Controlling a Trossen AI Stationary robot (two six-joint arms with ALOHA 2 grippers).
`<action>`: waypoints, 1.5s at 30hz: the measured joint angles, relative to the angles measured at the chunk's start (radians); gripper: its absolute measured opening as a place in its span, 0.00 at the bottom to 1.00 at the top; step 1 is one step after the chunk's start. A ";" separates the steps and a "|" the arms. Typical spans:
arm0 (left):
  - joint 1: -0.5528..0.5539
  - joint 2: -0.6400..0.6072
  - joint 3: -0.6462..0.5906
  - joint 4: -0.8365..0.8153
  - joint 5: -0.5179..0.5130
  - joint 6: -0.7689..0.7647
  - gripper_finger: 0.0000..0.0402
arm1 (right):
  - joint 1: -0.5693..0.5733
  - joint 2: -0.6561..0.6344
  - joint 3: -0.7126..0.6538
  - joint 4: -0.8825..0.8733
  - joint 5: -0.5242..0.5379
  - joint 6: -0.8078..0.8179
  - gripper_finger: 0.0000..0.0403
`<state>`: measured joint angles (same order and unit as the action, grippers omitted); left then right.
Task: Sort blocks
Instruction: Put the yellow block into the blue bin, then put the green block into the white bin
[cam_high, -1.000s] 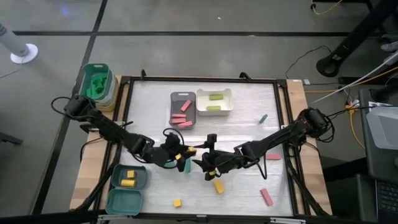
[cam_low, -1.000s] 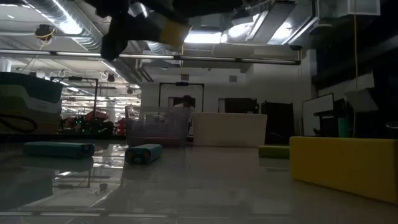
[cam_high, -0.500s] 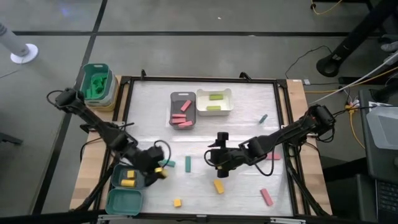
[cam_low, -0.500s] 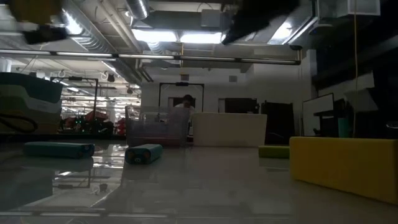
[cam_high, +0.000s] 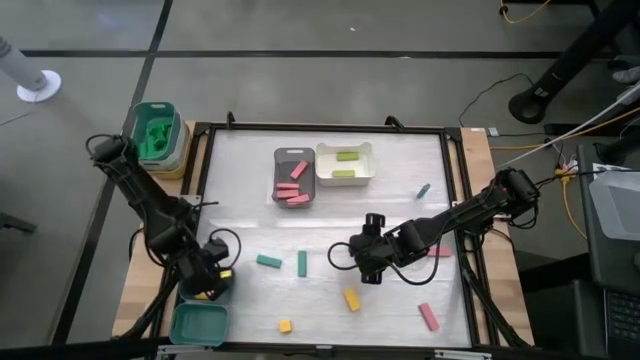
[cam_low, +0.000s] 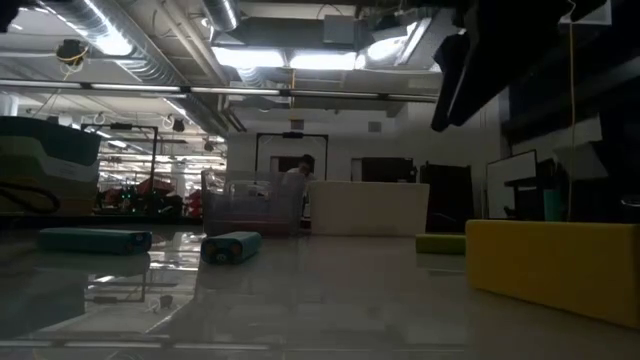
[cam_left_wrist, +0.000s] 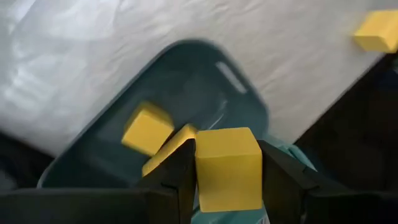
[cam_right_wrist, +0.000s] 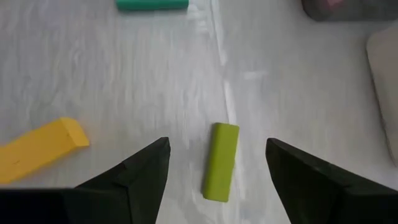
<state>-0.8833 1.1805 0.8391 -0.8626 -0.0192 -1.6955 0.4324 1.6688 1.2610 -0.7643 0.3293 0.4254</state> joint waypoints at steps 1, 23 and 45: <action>-0.010 0.000 0.000 -0.007 -0.002 -0.028 0.32 | 0.000 0.000 0.000 0.003 -0.001 0.014 0.66; -0.053 0.090 0.000 -0.023 -0.003 -0.029 0.49 | 0.000 0.002 -0.154 0.113 -0.009 0.147 0.66; -0.050 0.099 0.000 0.162 -0.277 0.141 0.48 | -0.167 0.002 -0.080 0.051 0.180 -0.092 0.66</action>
<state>-0.9333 1.2793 0.8391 -0.7003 -0.2967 -1.5543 0.2659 1.6707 1.1814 -0.7138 0.5093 0.3335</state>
